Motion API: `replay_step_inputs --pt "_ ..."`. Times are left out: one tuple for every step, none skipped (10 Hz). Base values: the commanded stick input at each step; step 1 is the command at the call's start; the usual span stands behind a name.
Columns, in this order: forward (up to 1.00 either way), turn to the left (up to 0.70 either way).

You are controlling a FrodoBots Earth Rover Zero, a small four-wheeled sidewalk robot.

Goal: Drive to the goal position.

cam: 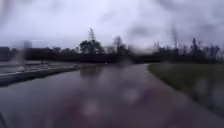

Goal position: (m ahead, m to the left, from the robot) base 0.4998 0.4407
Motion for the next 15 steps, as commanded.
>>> replay_step_inputs --pt "0.00 0.00" --pt "0.00 0.00" --pt "0.00 0.00" --pt "0.00 0.00" --pt "0.00 0.00" --pt "0.03 0.00" --pt "0.09 0.00" --pt "0.15 0.00" --pt "0.21 0.00" --pt "0.27 0.00" --pt "0.33 0.00" --pt "0.39 0.00" --pt "0.46 0.00" --pt "0.52 0.00" --pt "0.58 0.00"
